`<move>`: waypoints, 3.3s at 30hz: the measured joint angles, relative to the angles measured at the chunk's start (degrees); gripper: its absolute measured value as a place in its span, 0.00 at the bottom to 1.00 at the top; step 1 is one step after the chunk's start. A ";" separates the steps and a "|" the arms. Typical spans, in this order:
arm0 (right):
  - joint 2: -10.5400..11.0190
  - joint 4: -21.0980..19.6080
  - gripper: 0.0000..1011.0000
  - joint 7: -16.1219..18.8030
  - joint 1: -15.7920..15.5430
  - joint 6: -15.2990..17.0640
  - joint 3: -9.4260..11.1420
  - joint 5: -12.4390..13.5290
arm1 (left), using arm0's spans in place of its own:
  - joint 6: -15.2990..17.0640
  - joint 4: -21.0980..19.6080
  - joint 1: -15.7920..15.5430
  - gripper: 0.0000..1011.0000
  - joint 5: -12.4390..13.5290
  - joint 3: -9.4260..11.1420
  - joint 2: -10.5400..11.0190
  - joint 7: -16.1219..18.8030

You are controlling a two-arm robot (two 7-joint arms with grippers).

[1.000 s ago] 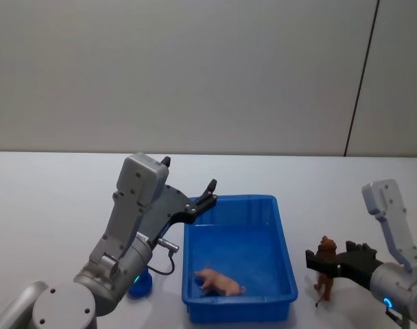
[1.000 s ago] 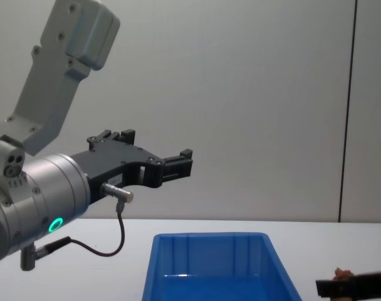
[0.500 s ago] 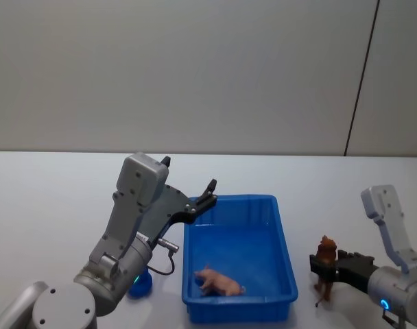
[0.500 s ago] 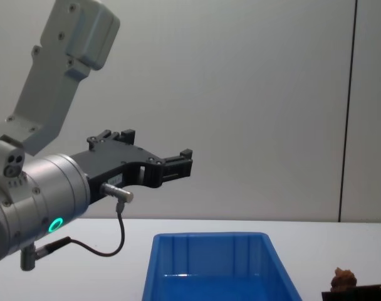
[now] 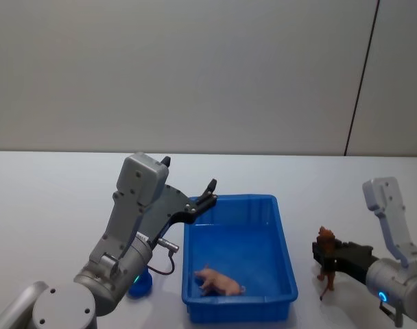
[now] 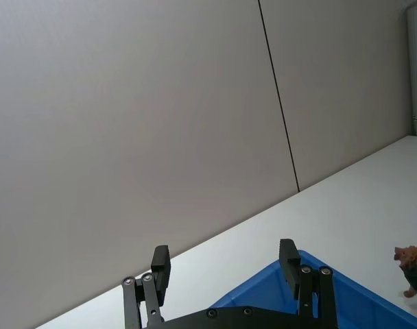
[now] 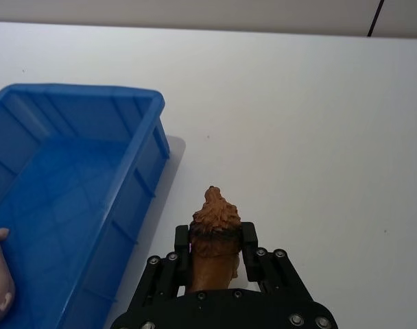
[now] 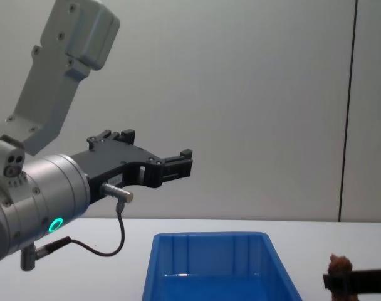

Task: Pick up the two dolls from the table and place them into the box.

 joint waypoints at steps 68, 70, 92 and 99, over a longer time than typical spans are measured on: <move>1.25 -4.38 0.99 11.48 1.38 -8.58 -1.46 -6.07 | 0.00 0.00 0.01 0.99 0.01 -0.02 0.00 0.00; 1.52 -4.50 0.99 11.52 1.25 -8.67 -1.27 -5.99 | 0.14 -0.01 0.08 0.99 0.02 -0.07 0.03 0.00; 3.14 -5.32 0.99 11.72 0.43 -9.33 -0.07 -5.59 | 5.91 -5.22 6.14 0.99 -3.18 -1.97 5.85 3.45; 3.30 -5.38 0.99 11.74 0.38 -9.38 0.05 -5.54 | 6.07 -4.67 8.07 0.99 -5.40 -2.65 7.36 3.78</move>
